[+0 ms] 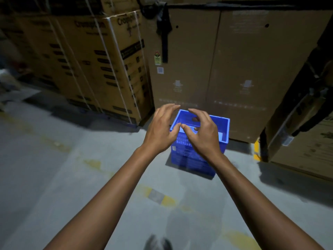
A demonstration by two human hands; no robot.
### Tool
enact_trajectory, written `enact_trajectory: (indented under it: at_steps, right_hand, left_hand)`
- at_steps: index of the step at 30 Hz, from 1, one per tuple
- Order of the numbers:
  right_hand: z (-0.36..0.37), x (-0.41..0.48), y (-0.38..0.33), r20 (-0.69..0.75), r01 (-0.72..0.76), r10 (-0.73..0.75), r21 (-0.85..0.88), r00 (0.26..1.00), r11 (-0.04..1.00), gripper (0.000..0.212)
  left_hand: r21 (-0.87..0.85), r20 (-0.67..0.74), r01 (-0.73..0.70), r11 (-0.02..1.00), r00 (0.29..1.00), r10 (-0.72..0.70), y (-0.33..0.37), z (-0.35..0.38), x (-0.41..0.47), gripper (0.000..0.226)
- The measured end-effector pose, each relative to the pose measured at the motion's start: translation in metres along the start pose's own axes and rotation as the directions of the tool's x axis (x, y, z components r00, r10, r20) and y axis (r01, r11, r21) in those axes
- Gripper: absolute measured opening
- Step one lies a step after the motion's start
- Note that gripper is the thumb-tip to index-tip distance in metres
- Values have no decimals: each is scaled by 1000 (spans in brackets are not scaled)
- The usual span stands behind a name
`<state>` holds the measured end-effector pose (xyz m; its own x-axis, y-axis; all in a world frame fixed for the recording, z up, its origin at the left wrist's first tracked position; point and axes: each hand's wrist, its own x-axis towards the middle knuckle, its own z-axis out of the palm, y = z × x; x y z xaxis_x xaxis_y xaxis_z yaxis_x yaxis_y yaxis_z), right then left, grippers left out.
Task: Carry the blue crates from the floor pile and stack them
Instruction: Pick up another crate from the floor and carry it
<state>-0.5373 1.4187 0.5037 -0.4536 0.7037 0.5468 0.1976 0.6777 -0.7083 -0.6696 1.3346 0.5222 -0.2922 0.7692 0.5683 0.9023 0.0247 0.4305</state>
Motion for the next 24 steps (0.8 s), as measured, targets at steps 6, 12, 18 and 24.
enact_trajectory:
  at_steps: [6,12,18,24]
  right_hand:
    - [24,-61,-75,129,85,-94,73,987,994,47]
    - [56,-178,-178,313,157,-222,218,924,963,46]
    - [82,-338,-290,483,192,-397,419,780,887,46]
    - [101,-456,-407,549,186,-573,603,608,776,47]
  left_hand:
    - [84,-105,144,986,985,-135,8,-79,-95,47]
    - [187,-238,330,925,929,-283,39,-171,-256,45]
    - [270,-392,562,782,806,-444,94,-270,-455,46]
    - [332,-544,758,562,640,-542,147,-366,-618,49]
